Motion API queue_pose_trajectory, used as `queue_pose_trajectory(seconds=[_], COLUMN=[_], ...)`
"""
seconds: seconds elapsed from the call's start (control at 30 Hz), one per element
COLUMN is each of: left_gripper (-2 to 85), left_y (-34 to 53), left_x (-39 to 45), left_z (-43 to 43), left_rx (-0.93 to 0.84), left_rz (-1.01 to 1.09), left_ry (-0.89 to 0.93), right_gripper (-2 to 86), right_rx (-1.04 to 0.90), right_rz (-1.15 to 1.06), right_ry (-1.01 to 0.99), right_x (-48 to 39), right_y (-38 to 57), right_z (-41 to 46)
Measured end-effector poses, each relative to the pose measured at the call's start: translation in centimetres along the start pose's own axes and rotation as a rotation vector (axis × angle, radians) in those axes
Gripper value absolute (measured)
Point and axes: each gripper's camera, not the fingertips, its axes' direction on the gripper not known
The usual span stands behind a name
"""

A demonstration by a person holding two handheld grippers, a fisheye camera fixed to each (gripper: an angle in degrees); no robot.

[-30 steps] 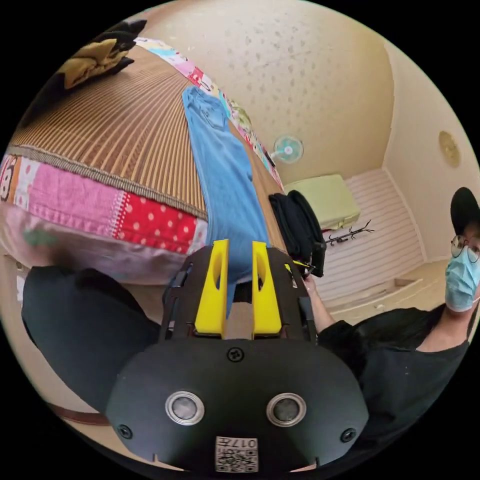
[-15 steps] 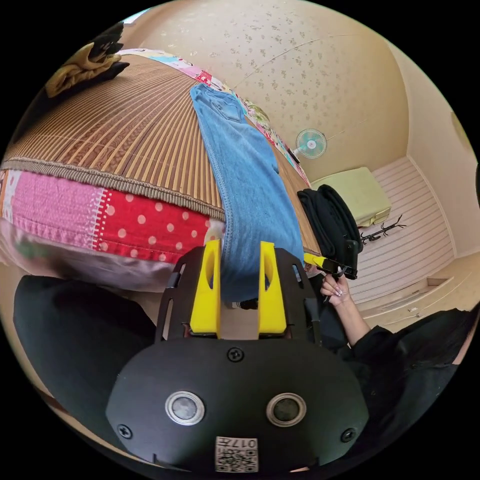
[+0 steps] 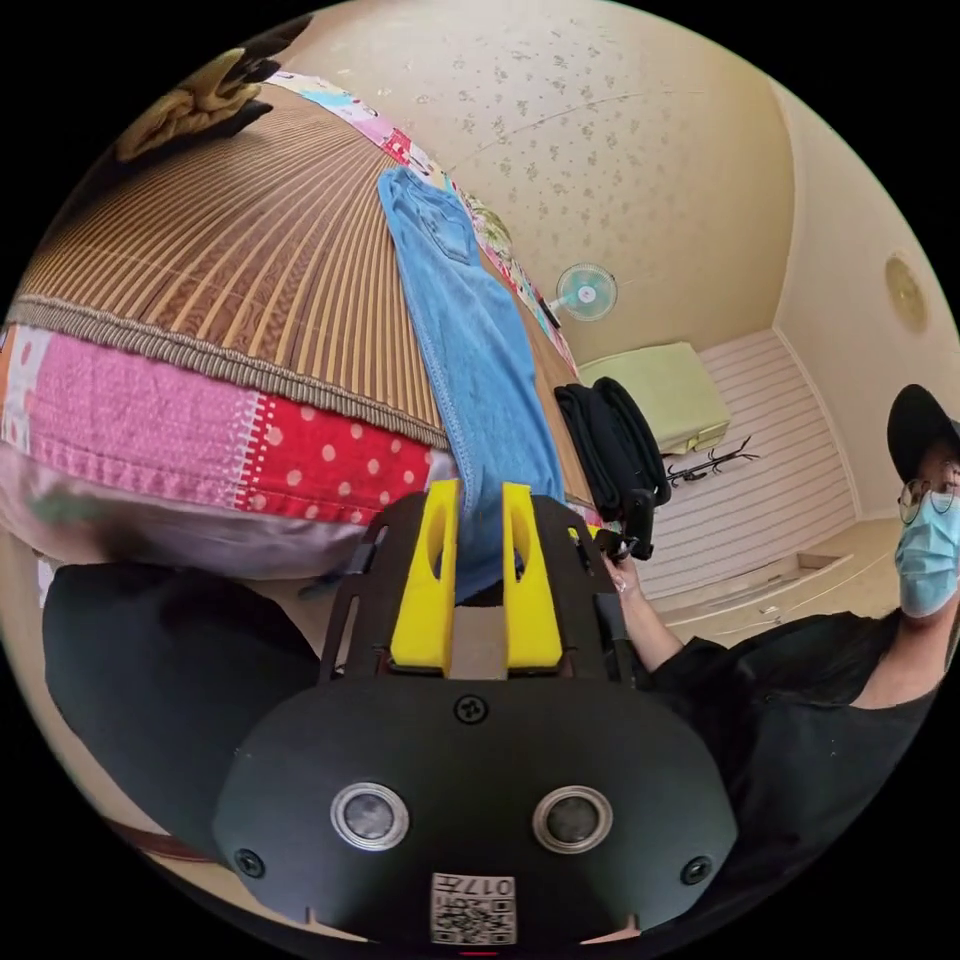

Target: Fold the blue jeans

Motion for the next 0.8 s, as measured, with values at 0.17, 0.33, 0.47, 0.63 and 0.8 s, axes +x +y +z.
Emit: queue_pose_trajectory(seconds=[0.17, 0.33, 0.47, 0.63, 0.8], left_gripper=[10.9, 4.6, 2.1, 0.4, -0.1], left_y=[-0.8, 0.7, 2.0, 2.9, 2.0], left_x=[-1.1, -1.3, -0.8, 4.8, 15.6], left_z=[3.6, 4.6, 1.8, -4.7, -11.2], left_rx=[-0.131, -0.107, -0.104, -0.020, 0.095], left_rz=[-0.005, -0.012, 0.031, 0.244, 0.508], left_ry=[0.094, 0.021, 0.148, 0.314, 0.389], right_gripper=[10.5, 8.0, 2.9, 1.6, 1.1], right_rx=[0.008, -0.007, 0.051, 0.163, 0.241], right_rz=[0.017, 0.074, 0.103, -0.068, -0.365], right_ry=[-0.075, -0.220, -0.307, -0.564, -0.590], right_x=[1.4, 2.8, 3.5, -0.5, -10.7], right_y=[-2.5, -3.6, -2.3, -0.2, -1.2], right_z=[-0.6, 0.0, -1.6, -6.5, -13.6])
